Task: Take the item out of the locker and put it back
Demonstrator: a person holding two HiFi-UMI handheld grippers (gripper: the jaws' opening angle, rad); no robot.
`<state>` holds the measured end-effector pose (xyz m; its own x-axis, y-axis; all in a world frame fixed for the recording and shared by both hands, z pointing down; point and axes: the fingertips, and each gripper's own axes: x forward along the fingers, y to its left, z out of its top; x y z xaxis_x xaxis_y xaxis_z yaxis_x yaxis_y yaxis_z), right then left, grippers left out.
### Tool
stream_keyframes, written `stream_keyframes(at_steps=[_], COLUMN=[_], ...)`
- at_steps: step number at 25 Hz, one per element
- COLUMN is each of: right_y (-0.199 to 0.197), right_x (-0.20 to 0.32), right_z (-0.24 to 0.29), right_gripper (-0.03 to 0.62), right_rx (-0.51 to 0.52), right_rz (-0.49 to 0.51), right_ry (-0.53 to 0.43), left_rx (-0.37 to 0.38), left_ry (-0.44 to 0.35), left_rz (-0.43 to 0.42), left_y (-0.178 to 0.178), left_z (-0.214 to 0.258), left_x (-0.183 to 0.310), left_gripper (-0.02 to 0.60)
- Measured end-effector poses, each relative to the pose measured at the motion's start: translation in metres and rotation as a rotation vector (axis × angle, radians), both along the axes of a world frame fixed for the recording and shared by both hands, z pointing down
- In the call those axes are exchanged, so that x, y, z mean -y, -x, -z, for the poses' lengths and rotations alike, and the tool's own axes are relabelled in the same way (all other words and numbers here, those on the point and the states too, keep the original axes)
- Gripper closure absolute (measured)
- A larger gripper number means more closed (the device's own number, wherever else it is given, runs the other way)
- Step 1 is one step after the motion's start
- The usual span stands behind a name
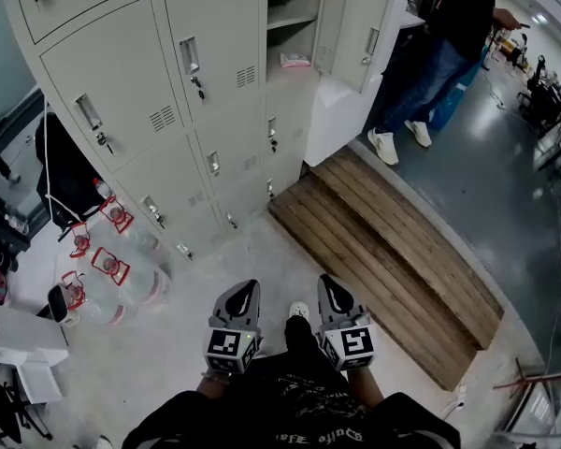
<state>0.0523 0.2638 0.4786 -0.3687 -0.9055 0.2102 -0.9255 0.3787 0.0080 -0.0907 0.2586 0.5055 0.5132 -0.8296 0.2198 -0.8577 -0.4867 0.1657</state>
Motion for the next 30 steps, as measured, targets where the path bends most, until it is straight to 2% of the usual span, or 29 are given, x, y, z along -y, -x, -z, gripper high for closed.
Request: stream_keyframes(at_steps=[3, 7, 12, 17, 22, 28, 30], right_y=[-0.012, -0.025, -0.042, -0.063, -0.080, -0.089, -0.092], right_x=[0.039, 0.093, 0.144, 0.189, 0.212, 0.221, 0.226], right_z=[0.006, 0.016, 0.024, 0.032, 0.025, 0.011, 0.006], right_gripper=[0.588, 0.588, 0.588, 0.588, 0.588, 0.588, 0.588], right_rx=[-0.019, -0.016, 0.008, -0.012, -0.023, -0.021, -0.044], right_rz=[0.014, 0.052, 0.126, 0.166, 0.191, 0.178, 0.183], right_ry=[-0.013, -0.036, -0.053, -0.076, -0.067, 0.002, -0.004], left_rx=[-0.010, -0.008, 0.023, 0.008, 0.045, 0.010, 0.003], left_ry=[-0.005, -0.056, -0.058, -0.064, -0.062, -0.049, -0.037], left_rz=[0.011, 0.014, 0.068, 0.097, 0.137, 0.165, 0.159], left_y=[-0.011, -0.035, -0.058, -0.084, -0.094, -0.097, -0.101], left_z=[0.005, 0.016, 0.021, 0.029, 0.023, 0.021, 0.017], left_x=[0.032, 0.080, 0.130, 0.167, 0.192, 0.217, 0.223], left_gripper=[0.575, 0.575, 0.575, 0.575, 0.575, 0.575, 0.575])
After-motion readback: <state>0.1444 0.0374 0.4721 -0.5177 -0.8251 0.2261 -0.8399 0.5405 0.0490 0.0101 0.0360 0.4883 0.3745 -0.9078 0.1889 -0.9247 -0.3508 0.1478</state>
